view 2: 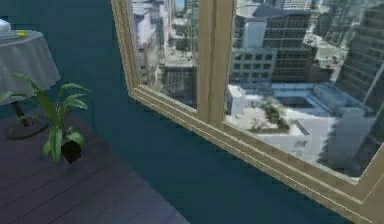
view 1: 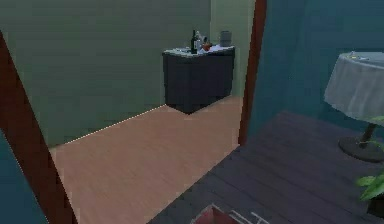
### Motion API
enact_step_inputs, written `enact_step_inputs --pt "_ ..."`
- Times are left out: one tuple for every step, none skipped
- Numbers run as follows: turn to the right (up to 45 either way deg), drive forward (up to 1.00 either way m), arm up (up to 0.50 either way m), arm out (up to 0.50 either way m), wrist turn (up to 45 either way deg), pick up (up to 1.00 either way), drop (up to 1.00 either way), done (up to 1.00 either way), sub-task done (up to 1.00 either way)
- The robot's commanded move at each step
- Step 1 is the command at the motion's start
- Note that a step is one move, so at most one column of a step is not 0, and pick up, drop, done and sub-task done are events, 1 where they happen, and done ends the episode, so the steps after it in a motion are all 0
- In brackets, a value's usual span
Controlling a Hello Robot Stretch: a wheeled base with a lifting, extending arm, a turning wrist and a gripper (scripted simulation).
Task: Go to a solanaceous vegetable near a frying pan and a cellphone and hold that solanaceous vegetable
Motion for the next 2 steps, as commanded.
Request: enact_step_inputs --pt "45.0 0.0 0.0 0.0 0.0 0.0 0.0 0.0 0.0" --pt "3.0 0.0 0.0 0.0 0.0 0.0 0.0 0.0 0.0"
